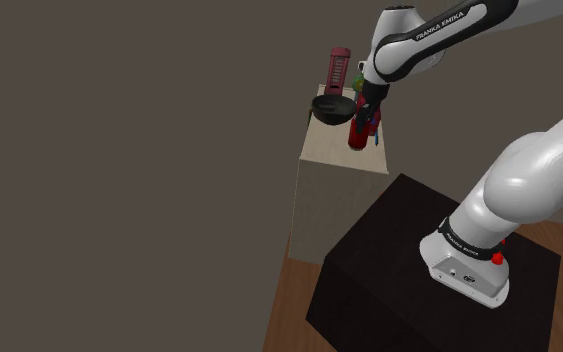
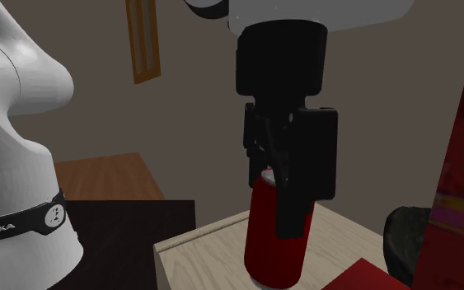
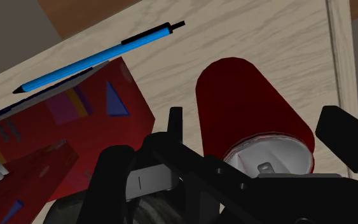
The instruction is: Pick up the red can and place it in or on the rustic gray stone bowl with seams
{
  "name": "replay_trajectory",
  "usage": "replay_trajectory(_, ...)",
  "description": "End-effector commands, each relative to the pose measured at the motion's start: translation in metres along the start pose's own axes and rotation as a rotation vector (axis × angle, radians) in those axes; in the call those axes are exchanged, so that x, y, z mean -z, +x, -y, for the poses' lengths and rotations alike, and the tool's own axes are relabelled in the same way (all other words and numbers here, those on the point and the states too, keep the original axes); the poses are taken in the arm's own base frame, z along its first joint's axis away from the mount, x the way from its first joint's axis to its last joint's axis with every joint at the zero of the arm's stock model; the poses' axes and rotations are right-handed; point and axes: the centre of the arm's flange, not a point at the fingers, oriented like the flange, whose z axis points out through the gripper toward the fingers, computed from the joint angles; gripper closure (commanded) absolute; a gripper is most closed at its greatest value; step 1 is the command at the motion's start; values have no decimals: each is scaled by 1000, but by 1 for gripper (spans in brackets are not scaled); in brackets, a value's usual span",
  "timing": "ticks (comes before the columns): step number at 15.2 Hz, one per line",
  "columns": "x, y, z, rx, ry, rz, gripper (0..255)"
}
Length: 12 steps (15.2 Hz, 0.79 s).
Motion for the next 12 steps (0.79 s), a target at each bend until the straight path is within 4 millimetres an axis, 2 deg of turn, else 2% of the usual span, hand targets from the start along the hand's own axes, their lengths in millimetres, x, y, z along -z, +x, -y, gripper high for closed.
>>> replay_trajectory(1, 0, 0, 0, 0, 0, 0, 0)
replay_trajectory(3, 0, 0, 0, 0, 0, 0, 0)
replay_trajectory(4, 0, 0, 0, 0, 0, 0, 255)
replay_trajectory(12, 0, 0, 0, 0, 0, 0, 255)
